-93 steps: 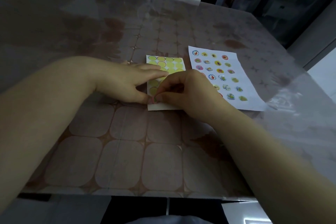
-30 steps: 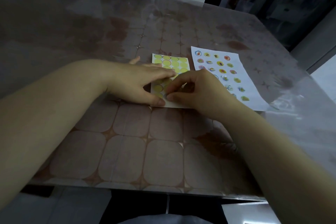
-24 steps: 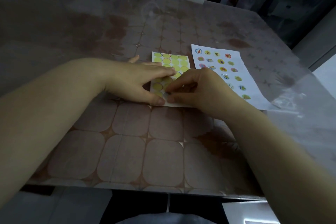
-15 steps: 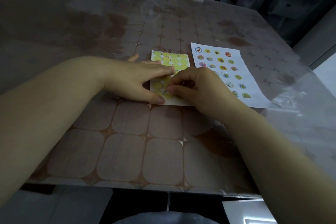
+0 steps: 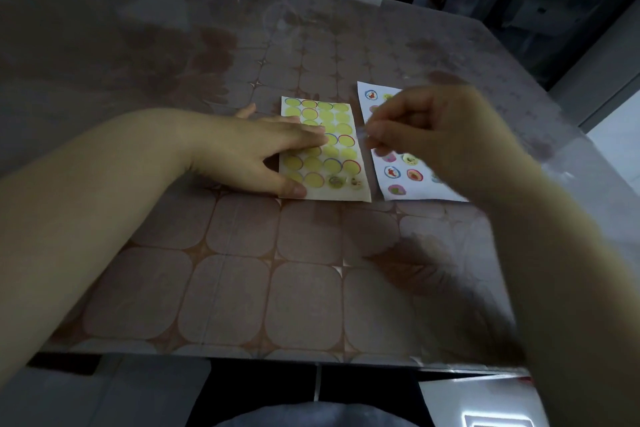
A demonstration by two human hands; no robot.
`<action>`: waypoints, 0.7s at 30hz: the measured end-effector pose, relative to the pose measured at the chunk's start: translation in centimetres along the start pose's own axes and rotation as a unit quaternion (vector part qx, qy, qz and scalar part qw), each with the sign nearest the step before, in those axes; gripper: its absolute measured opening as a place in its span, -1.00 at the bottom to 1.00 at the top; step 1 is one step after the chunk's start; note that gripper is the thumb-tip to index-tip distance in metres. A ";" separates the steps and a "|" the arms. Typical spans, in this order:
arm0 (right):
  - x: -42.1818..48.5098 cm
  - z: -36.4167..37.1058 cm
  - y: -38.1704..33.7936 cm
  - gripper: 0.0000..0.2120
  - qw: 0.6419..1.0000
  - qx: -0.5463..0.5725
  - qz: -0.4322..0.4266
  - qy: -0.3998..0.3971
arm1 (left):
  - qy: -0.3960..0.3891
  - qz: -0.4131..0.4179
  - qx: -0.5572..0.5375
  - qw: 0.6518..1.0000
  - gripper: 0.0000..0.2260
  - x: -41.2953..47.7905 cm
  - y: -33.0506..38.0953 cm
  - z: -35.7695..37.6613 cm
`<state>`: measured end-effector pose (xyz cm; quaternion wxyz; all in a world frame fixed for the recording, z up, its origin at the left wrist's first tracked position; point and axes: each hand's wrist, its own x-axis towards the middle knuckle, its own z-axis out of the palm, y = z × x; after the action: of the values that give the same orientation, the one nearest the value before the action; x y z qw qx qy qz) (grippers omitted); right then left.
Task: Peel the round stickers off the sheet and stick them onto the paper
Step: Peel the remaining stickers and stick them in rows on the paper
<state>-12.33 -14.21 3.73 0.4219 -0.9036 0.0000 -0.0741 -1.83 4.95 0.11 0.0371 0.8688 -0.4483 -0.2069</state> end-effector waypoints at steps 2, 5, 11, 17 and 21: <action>-0.7 -2.0 0.3 -0.95 1.000 -0.011 0.018 -0.002 | -0.004 0.001 -0.001 1.000 -0.26 0.0 0.0 -0.1; -1.4 -4.0 1.8 -0.79 0.995 -0.059 0.080 -0.024 | 0.019 0.006 0.008 1.000 -0.24 0.3 -0.3 0.3; -2.1 -3.7 4.9 -0.92 0.986 0.008 0.167 -0.007 | 0.075 0.033 0.029 0.996 -0.24 2.2 -2.8 2.1; -2.5 -3.1 5.1 -0.96 0.987 0.009 0.163 -0.005 | 0.093 0.055 0.044 0.993 -0.31 3.3 -4.1 2.5; -2.3 -3.1 5.7 -0.97 0.985 -0.059 0.161 0.004 | 0.100 0.056 0.044 0.992 -0.32 3.5 -4.3 2.6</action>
<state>-14.63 -20.08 0.99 0.3742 -0.9148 0.1516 -0.0087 2.30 5.03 -4.46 0.0546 0.8595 -0.4989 -0.0966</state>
